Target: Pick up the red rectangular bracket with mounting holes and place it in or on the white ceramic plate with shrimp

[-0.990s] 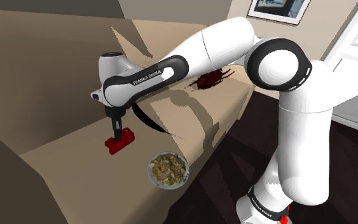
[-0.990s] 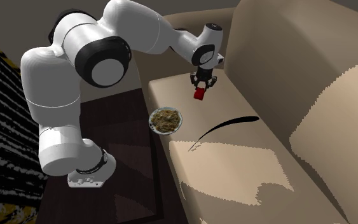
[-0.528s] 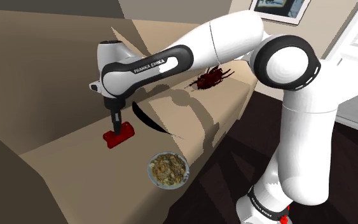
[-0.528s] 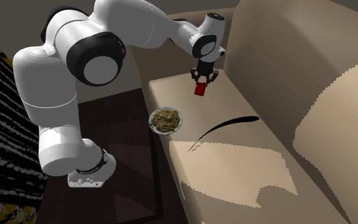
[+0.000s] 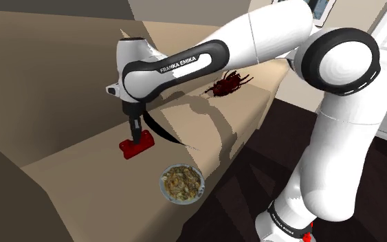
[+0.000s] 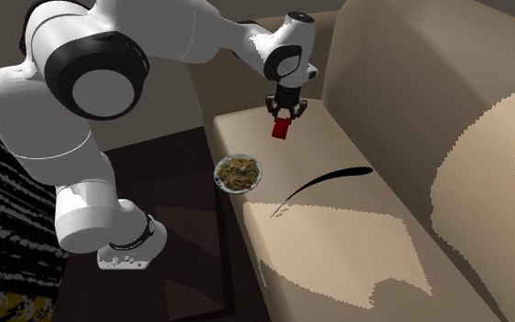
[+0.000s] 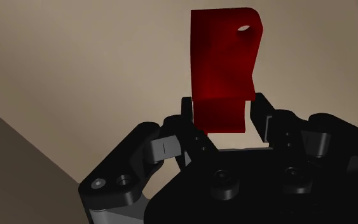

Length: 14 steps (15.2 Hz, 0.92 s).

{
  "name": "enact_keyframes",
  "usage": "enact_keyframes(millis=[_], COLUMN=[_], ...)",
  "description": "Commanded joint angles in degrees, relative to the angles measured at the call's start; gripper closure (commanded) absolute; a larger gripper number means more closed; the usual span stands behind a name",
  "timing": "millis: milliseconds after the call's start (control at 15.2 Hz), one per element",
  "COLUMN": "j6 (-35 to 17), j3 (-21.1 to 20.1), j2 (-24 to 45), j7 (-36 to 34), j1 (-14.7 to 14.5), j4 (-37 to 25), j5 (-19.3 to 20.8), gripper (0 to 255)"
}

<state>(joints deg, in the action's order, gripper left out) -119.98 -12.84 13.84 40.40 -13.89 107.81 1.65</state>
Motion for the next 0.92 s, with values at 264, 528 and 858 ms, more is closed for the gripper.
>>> enact_keyframes(millis=[264, 528, 858], j6=[-4.78, -6.48, -6.88], j3=[-0.06, 0.38, 1.47], j2=[-12.82, -21.53, -32.95], j7=[2.80, 4.98, 7.63], j1=[1.41, 1.56, 1.00], j4=[17.31, 27.59, 39.39], j5=[-3.29, -5.65, -8.20], gripper=[255, 255, 255])
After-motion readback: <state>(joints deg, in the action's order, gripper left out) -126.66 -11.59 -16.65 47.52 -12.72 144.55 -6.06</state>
